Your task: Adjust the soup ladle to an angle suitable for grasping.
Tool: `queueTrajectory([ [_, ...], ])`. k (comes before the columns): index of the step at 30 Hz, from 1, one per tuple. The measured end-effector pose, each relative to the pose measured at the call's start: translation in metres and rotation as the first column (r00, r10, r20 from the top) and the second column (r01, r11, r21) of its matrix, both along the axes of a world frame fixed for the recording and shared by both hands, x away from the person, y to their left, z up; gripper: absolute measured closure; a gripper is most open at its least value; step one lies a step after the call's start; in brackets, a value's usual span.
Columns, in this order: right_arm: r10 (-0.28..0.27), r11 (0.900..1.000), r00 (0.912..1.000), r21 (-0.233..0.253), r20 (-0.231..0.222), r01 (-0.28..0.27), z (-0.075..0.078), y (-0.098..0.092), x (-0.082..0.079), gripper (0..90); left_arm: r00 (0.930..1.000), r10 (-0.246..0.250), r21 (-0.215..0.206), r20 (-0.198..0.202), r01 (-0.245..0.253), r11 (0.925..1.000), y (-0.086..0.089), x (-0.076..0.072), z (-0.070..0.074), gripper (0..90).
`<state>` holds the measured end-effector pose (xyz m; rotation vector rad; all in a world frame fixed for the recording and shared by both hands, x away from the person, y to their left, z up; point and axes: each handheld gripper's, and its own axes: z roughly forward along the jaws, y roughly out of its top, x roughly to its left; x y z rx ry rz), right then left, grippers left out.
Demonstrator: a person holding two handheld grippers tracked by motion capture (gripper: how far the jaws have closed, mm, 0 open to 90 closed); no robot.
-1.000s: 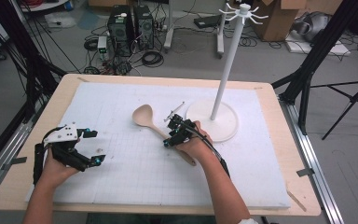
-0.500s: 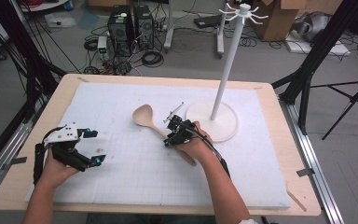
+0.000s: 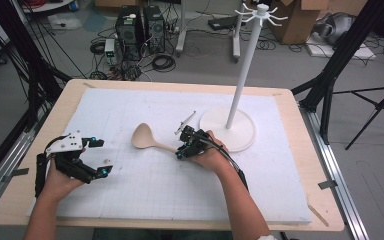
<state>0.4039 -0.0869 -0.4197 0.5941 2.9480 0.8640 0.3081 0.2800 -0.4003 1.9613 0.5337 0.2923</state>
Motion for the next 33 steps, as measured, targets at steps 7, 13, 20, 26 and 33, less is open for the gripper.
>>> queueTrajectory([
  [7,0.067,0.998,0.9976,0.012,-0.015,-0.067,-0.001,0.004,-0.006,76.8,1.0,0.004,-0.001,0.001,-0.004,1.0,0.001,0.0,0.0,1.7],
  [13,0.114,0.993,0.9934,0.013,-0.015,-0.114,0.0,0.008,-0.013,76.8,1.0,0.006,-0.002,0.002,-0.006,1.0,0.001,0.0,0.001,1.7],
  [20,0.168,0.986,0.9857,0.012,-0.018,-0.168,0.001,0.017,-0.025,76.8,1.0,0.006,-0.002,0.003,-0.006,1.0,0.001,0.0,0.001,1.7],
  [26,0.213,0.977,0.9769,0.01,-0.023,-0.212,0.002,0.027,-0.034,76.8,1.0,0.004,0.0,0.003,-0.004,1.0,0.001,0.0,0.001,1.7],
  [33,0.246,0.969,0.9689,0.017,-0.024,-0.246,0.002,0.036,-0.041,76.8,1.0,0.003,0.002,0.008,-0.003,1.0,0.001,0.0,0.002,1.7],
])
